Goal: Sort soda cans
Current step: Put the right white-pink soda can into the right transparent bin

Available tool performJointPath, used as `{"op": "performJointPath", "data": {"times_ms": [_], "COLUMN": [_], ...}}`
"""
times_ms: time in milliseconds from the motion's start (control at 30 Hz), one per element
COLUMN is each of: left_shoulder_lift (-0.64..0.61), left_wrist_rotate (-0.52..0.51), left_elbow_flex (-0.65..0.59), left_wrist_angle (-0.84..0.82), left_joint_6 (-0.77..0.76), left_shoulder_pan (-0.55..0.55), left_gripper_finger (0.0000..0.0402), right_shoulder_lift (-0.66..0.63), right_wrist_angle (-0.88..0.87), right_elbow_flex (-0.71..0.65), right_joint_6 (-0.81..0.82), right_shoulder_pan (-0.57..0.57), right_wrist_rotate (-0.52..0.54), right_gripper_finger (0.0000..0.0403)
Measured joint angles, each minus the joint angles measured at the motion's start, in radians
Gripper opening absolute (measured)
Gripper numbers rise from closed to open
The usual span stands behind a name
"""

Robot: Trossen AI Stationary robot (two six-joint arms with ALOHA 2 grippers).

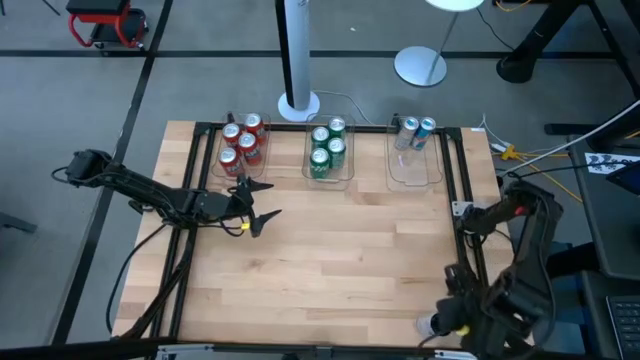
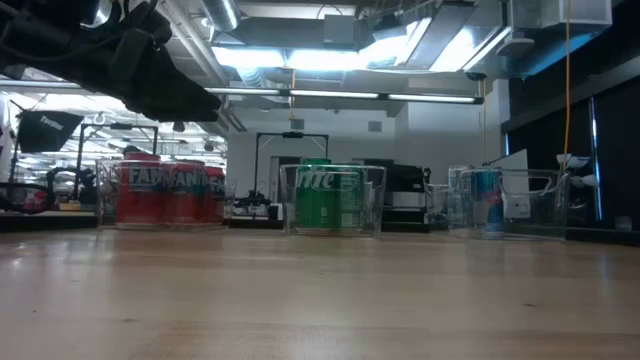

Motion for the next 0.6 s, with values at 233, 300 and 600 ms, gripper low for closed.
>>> {"op": "performJointPath", "data": {"times_ms": [233,300,600], "left_shoulder_lift": [0.000,0.000,0.000], "left_wrist_rotate": [0.000,0.000,0.000], "left_elbow_flex": [0.000,0.000,0.000], "left_wrist_angle": [0.000,0.000,0.000], "left_joint_6": [-0.005,-0.005,-0.008], "left_shoulder_pan": [0.000,0.000,0.000], "left_gripper_finger": [0.0375,0.0375,0.0375], "right_shoulder_lift": [0.038,0.054,0.111], "right_wrist_angle": [0.018,0.035,0.027], "right_elbow_flex": [0.000,0.000,0.000], "right_joint_6": [0.162,0.176,0.213], "right_shoulder_pan": [0.076,0.095,0.131], "right_wrist_rotate": [-0.024,-0.026,-0.037], "right_gripper_finger": [0.0317,0.0317,0.0317]}}
